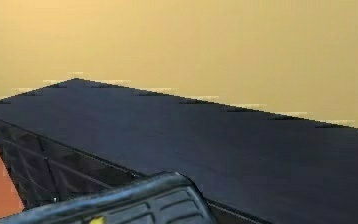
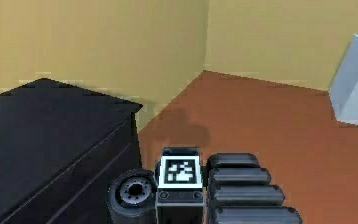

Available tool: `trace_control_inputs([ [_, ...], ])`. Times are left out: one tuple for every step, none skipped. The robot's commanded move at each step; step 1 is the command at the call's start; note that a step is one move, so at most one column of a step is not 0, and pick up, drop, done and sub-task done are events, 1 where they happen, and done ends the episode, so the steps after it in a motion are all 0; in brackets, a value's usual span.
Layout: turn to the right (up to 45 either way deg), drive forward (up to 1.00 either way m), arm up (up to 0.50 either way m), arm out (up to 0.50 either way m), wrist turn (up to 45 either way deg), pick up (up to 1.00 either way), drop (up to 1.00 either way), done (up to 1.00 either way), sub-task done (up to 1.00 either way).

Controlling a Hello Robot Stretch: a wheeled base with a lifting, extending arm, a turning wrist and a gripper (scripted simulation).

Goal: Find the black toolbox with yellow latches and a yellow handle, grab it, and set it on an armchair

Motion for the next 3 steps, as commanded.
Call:
trace_control_inputs([
  [-45.0, 0.00, 0.00, 0.00, 0.0, 0.00, 0.00, 0.00, 0.00],
  [-30.0, 0.00, 0.00, 0.00, 0.0, 0.00, 0.00, 0.00, 0.00],
  [-3.0, 0.00, 0.00, 0.00, 0.0, 0.00, 0.00, 0.00, 0.00],
])
